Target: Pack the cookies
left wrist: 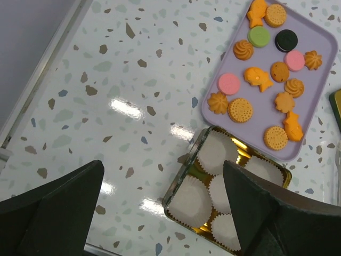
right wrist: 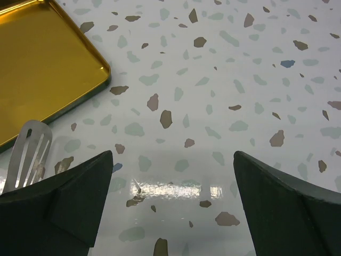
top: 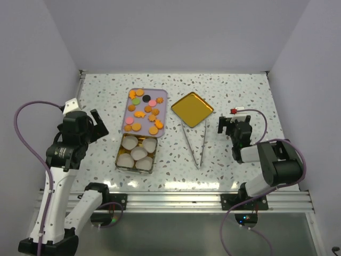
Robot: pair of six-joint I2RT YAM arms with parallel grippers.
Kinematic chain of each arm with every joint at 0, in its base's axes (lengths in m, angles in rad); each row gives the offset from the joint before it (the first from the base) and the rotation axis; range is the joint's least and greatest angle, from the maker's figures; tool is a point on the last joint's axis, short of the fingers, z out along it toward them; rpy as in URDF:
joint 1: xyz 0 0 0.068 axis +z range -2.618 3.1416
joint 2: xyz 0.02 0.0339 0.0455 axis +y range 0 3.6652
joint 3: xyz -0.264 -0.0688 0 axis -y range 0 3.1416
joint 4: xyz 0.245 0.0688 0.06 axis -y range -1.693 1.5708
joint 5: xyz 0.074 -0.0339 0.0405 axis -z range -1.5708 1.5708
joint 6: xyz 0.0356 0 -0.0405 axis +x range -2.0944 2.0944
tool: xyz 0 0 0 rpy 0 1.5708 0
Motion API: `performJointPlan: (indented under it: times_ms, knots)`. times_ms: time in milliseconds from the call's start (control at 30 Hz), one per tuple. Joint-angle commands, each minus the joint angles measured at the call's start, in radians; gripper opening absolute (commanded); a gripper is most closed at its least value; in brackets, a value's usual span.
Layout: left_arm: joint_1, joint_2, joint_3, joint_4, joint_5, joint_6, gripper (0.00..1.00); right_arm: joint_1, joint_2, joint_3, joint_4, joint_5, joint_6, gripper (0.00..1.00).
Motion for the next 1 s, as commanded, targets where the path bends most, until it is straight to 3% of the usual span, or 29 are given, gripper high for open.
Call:
performJointPlan:
  times_ms: [0,167,233,267,367,400,500,567,600,733,800,900,967]
  knots:
    - [-0.002,0.014,0.093,-0.126,-0.076,-0.028,1.0,-0.003,-0.007,0.025,0.033,-0.005,0.01,0.99]
    - [-0.002,0.006,0.157,-0.274,-0.16,-0.103,1.0,0.0,-0.013,0.02,0.037,0.044,0.01,0.99]
    - [-0.002,-0.006,0.185,-0.333,-0.202,-0.189,1.0,0.026,-0.037,0.026,0.022,0.203,0.074,0.99]
    - [-0.002,-0.027,0.191,-0.335,-0.196,-0.203,1.0,0.026,-0.121,0.046,-0.051,0.249,0.079,0.99]
    - [-0.002,-0.087,0.17,-0.245,-0.026,-0.104,1.0,0.028,-0.27,0.271,-0.756,0.248,0.108,0.99]
    - [-0.002,-0.092,0.17,-0.234,0.016,-0.085,1.0,0.028,-0.306,0.369,-0.858,0.245,0.193,0.99]
    - [-0.002,-0.091,0.164,-0.254,0.108,-0.083,1.0,0.026,-0.451,0.46,-1.096,0.086,0.31,0.99]
    - [-0.002,-0.101,0.135,-0.283,0.142,-0.114,1.0,0.026,-0.525,0.477,-1.196,0.127,0.614,0.99]
    - [-0.002,-0.107,0.122,-0.288,0.16,-0.123,1.0,0.026,-0.577,0.528,-1.413,0.142,0.78,0.99]
    - [-0.002,-0.112,0.095,-0.298,0.287,-0.137,1.0,0.035,-0.63,0.528,-1.514,-0.224,0.746,0.99]
    - [-0.002,-0.101,0.108,-0.309,0.292,-0.113,1.0,0.086,-0.611,0.552,-1.649,-0.24,0.774,0.98]
    - [-0.01,-0.094,0.128,-0.331,0.239,-0.074,1.0,0.364,-0.607,0.592,-1.807,-0.067,0.816,0.98]
    - [-0.028,-0.095,0.122,-0.341,0.225,-0.08,1.0,0.442,-0.596,0.577,-1.836,-0.037,0.852,0.98]
